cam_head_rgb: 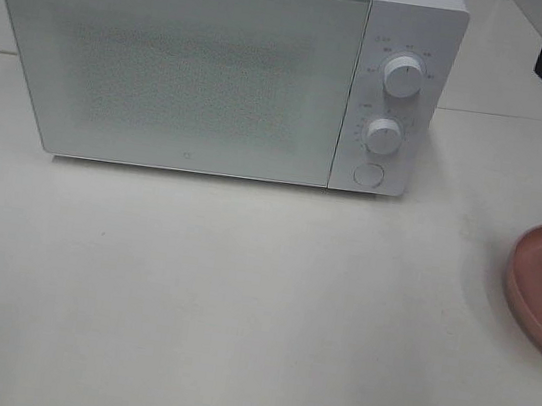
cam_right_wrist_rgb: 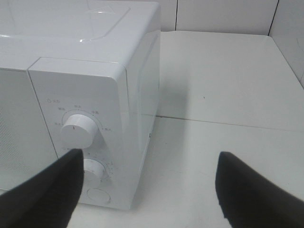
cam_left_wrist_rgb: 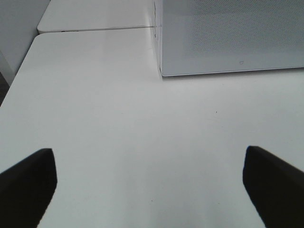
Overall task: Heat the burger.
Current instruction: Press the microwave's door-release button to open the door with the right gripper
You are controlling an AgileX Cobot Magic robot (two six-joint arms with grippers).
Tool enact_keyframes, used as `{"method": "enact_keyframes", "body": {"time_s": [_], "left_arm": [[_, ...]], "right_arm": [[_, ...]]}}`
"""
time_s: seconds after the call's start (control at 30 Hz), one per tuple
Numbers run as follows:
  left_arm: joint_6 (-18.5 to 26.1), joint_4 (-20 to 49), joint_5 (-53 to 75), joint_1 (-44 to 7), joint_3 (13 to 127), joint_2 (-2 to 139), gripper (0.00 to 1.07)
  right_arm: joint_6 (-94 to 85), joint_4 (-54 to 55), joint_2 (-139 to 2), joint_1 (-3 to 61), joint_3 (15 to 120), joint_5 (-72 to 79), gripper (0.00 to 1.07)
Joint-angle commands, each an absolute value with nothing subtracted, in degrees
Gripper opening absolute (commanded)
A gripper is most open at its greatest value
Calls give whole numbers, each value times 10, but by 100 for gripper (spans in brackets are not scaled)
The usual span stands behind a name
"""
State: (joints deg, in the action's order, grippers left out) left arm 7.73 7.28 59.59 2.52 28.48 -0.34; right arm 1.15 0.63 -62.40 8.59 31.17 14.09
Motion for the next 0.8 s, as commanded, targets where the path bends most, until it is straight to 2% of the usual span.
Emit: {"method": "enact_keyframes", "body": {"time_s": [0.03, 0.27, 0.37, 0.5, 0.67, 0.77, 0.8], "left_arm": [[77, 76, 594, 22, 284, -15, 100], [77, 76, 594, 22, 284, -15, 100], [77, 76, 594, 22, 284, -15, 100], [77, 76, 594, 22, 284, -15, 100], [77, 76, 594, 22, 284, -15, 100], [77, 76, 594, 22, 284, -15, 100], [77, 76, 594, 22, 284, -15, 100]], "right_arm": [[11, 0, -663, 84, 316, 199, 74], [-18, 14, -708, 84, 292, 287, 74], [-45, 65, -728, 91, 255, 363, 74], [-92, 117, -736, 117, 238, 392, 74], [-202, 246, -745, 206, 223, 406, 74], [-209, 261, -745, 217, 222, 409, 74], [-219, 286, -745, 238, 218, 425, 74]]}}
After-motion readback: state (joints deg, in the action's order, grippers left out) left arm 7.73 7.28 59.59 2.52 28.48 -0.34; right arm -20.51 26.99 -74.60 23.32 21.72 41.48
